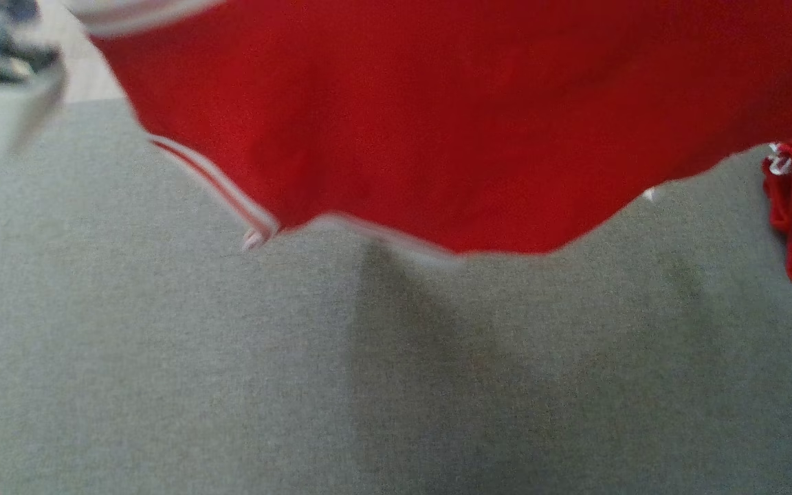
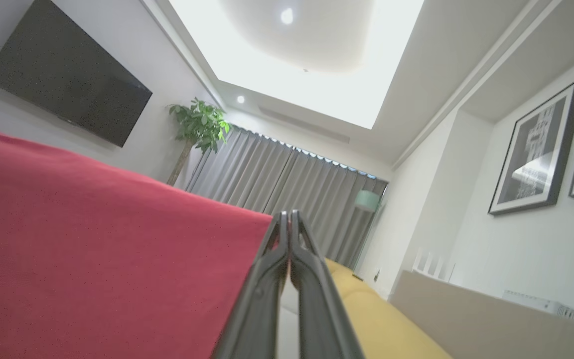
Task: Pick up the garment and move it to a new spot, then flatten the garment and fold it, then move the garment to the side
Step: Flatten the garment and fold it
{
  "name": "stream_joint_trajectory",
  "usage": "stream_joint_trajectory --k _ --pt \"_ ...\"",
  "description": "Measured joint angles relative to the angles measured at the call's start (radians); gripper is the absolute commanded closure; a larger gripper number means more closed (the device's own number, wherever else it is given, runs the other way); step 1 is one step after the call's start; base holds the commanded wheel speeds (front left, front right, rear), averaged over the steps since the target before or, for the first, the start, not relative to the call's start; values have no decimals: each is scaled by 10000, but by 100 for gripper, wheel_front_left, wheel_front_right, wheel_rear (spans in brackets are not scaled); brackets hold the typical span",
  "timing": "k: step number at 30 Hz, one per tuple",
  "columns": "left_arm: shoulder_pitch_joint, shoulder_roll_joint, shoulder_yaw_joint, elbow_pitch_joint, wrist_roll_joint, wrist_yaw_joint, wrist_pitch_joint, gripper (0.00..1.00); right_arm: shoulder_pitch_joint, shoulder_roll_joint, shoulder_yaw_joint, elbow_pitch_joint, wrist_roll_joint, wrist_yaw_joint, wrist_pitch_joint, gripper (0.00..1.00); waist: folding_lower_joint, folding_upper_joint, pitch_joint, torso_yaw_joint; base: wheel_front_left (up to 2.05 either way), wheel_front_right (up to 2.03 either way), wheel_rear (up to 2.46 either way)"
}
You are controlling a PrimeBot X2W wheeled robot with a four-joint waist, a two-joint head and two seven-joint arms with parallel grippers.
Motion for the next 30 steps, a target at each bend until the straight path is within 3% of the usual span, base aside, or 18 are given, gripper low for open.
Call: stream_joint_trajectory --k 6,9,13,19,22,26,30 --pt "-1596 -460 50 1197 -416 -508 151 100 -1315 422 368 282 -700 0 107 100 3 0 422 -130 0 0 0" --pt "-2732 -619 -426 2537 -111 -1273 -58 100 -2397 612 1277 1022 -704 -2 439 100 3 0 921 -132 0 0 0" --pt "-3718 -1024 -713 4117 -2 -1766 -362 100 -3624 966 2052 2044 -702 0 487 100 4 0 1563 -123 0 0 0" --pt "-5188 -1394 -903 6274 706 -1837 -1183 100 -5539 1674 2775 3653 -800 0 238 100 6 -1 2643 -150 0 0 0" --pt "-6287 -1668 -853 7005 1080 -1576 -1768 100 -6408 1885 2621 4270 -1329 0 58 100 7 -1 3099 -151 0 0 0" --pt "-7496 -2034 -646 7357 1116 -1615 -2117 100 -7295 1860 2391 4157 -1937 0 -2 100 4 -1 3583 -42 0 0 0" --pt "-7109 -2165 -681 7442 911 -1941 -2197 100 -7092 1772 2598 3973 -1937 -2 -31 100 4 -1 3930 215 0 0 0"
